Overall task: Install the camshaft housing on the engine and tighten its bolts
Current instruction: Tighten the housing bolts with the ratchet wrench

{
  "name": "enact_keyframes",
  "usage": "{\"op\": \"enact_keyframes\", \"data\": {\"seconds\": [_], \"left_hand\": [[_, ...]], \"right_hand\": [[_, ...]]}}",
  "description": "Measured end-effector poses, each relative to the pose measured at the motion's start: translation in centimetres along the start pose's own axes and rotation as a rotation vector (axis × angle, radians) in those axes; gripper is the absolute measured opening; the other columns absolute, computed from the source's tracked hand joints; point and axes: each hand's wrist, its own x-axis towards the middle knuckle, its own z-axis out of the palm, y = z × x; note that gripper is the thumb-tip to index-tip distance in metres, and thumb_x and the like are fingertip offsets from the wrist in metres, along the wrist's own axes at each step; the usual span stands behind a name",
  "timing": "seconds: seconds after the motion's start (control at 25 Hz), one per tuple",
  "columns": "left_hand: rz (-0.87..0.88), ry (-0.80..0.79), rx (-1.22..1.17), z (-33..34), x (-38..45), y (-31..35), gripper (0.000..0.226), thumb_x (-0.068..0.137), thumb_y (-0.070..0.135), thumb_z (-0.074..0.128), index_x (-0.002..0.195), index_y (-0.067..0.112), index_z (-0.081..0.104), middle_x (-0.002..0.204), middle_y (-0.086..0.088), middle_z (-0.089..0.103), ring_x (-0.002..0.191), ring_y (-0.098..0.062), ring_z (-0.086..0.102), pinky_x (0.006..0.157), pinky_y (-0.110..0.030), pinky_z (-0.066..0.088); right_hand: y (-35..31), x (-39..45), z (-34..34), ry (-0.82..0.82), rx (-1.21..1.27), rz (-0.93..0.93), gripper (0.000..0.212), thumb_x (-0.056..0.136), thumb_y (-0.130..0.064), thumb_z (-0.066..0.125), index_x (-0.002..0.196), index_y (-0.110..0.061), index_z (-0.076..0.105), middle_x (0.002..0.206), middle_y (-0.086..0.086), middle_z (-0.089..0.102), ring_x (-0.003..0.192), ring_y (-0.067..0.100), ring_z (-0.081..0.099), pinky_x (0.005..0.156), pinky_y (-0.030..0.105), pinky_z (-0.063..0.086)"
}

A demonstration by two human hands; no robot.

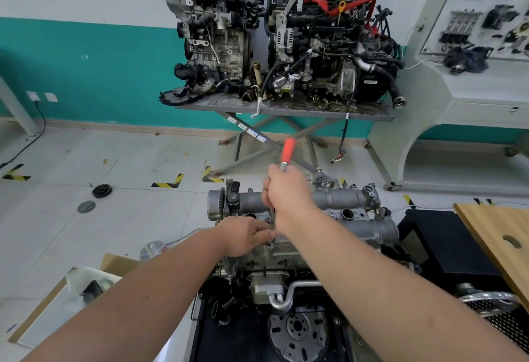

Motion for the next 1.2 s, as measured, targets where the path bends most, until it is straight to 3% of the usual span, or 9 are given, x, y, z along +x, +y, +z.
{"op": "enact_keyframes", "data": {"seconds": [0.2,0.28,0.36,0.48,0.56,0.72,0.92,1.08,1.2], "left_hand": [[-0.004,-0.026,-0.028,-0.2,0.0,0.4,0.032,0.096,0.07,0.028,0.075,0.064,0.05,0.083,0.011,0.057,0.079,-0.008,0.055,0.078,-0.035,0.046],[-0.018,-0.05,0.006,0.0,0.0,0.1,0.033,0.096,0.07,0.028,0.095,0.056,0.058,0.099,0.008,0.059,0.088,-0.013,0.054,0.085,-0.039,0.047],[-0.024,-0.046,0.013,0.1,0.0,0.0,0.042,0.095,0.072,0.028,0.107,0.047,0.059,0.097,0.011,0.058,0.09,-0.014,0.054,0.083,-0.036,0.044],[-0.033,-0.022,-0.004,0.2,0.2,-0.2,0.044,0.094,0.072,0.028,0.096,0.042,0.06,0.087,0.011,0.059,0.088,-0.011,0.057,0.074,-0.03,0.039],[-0.043,-0.013,0.01,0.3,0.1,-0.2,0.04,0.094,0.072,0.029,0.084,0.044,0.056,0.084,0.012,0.058,0.081,-0.007,0.054,0.068,-0.026,0.035],[-0.04,-0.017,-0.002,0.4,0.2,-0.3,0.046,0.092,0.075,0.027,0.097,0.044,0.061,0.091,0.009,0.062,0.09,-0.014,0.058,0.076,-0.031,0.04],[-0.016,-0.027,0.0,0.4,0.2,-0.2,0.047,0.093,0.073,0.028,0.109,0.044,0.061,0.102,0.01,0.066,0.099,-0.017,0.059,0.09,-0.038,0.046],[-0.035,-0.049,0.014,0.2,0.1,-0.1,0.046,0.093,0.073,0.027,0.114,0.047,0.059,0.108,0.011,0.062,0.104,-0.018,0.055,0.095,-0.041,0.045],[-0.043,-0.045,0.021,0.2,0.0,0.0,0.04,0.091,0.074,0.026,0.096,0.05,0.057,0.097,0.015,0.06,0.098,-0.017,0.056,0.084,-0.036,0.042]], "right_hand": [[-4.1,0.2,-1.0,-0.649,-1.377,-0.426,0.03,0.101,-0.022,0.05,0.072,-0.021,0.054,0.062,-0.002,0.057,0.052,0.012,0.056,0.048,0.025,0.038],[-3.9,-0.1,-0.7,-0.696,-1.288,-0.369,0.027,0.102,-0.025,0.051,0.077,-0.018,0.057,0.059,-0.005,0.061,0.05,0.008,0.059,0.049,0.022,0.041],[-2.9,-0.2,-0.6,-0.554,-0.81,-0.142,0.025,0.101,-0.019,0.054,0.078,-0.012,0.057,0.057,-0.003,0.059,0.048,0.012,0.06,0.048,0.02,0.045],[-1.3,0.1,-0.1,-0.212,-0.137,0.095,0.026,0.099,-0.009,0.057,0.072,-0.009,0.054,0.053,0.0,0.051,0.04,0.012,0.048,0.042,0.019,0.043],[-0.6,0.3,0.7,-0.062,0.016,0.143,0.022,0.099,-0.011,0.058,0.077,-0.009,0.057,0.053,-0.001,0.048,0.044,0.011,0.04,0.04,0.019,0.037],[-0.3,0.7,0.7,-0.085,-0.182,0.037,0.025,0.101,-0.02,0.053,0.076,-0.014,0.053,0.059,0.0,0.046,0.049,0.013,0.038,0.049,0.026,0.034],[-2.1,0.5,-0.3,-0.538,-1.444,-0.672,0.048,0.104,-0.049,0.038,0.068,-0.02,0.051,0.059,-0.002,0.052,0.049,0.011,0.047,0.046,0.028,0.031],[-1.7,0.6,-0.1,-0.523,-1.084,-0.369,0.04,0.103,-0.043,0.044,0.082,-0.012,0.059,0.063,0.002,0.056,0.052,0.014,0.063,0.049,0.027,0.039],[-1.0,0.5,0.2,-0.367,-0.822,-0.197,0.035,0.1,-0.042,0.053,0.083,-0.012,0.062,0.062,0.001,0.051,0.051,0.014,0.051,0.052,0.027,0.04]]}}
